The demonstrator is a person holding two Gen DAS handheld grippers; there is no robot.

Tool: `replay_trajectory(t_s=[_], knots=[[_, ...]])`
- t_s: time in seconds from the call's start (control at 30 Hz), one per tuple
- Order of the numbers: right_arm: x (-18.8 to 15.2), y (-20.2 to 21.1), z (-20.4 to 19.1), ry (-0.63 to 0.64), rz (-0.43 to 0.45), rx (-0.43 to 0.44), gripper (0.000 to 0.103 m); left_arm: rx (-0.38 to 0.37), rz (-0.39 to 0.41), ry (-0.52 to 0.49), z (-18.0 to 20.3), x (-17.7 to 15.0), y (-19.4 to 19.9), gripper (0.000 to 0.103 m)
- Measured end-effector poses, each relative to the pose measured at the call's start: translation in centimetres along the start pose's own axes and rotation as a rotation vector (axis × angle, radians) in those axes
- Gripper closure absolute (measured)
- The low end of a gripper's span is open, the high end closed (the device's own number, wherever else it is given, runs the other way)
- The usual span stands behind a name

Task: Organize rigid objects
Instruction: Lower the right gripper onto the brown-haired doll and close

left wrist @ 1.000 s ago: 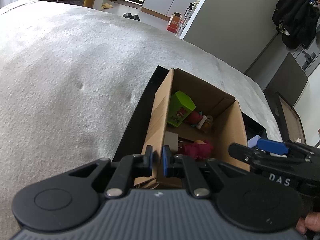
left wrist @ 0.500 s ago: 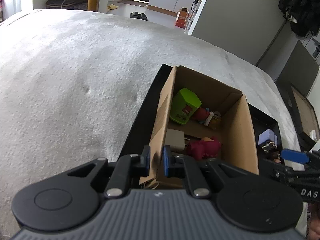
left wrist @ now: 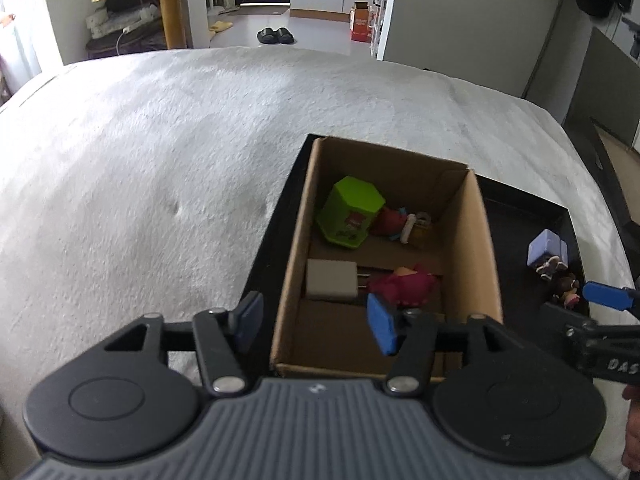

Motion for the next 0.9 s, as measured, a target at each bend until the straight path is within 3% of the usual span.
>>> replay_trajectory(t_s=[0.17,0.63,0.77,0.9], knots=[[-1.3,-0.2,1.7,-0.031,0.013,0.02,0.015,0.029,0.015,-0.043,2.5,-0.2,0.5,0.037],[-4.2,-1.0,7.7,-0.166,0.058,-0.002,0.016,0.077,0.01,-0.135,8.7,-1.2,-0.1,0.036],[-4.6,-1.5,9.4,-0.18,0.075,-0.047,0.021,0.079,0.012,-0.155,10.0,-1.3,-0.3,0.036],[-5.4,-2.3,11.0,-0.215,0.066,-0.055,0.037,0.084,0.01,-0.172,10.9,-1.4,-0.6,0.036]])
Point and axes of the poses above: each gripper's, at about its wrist camera, not at the fingertips, and y roughly against the way its jaws point, z to its right, x to its top, the point moved 7 cm from there along -y, roughly the way its jaws point, and after that the axes turned 13 degrees about y, right-handed, at the moved point
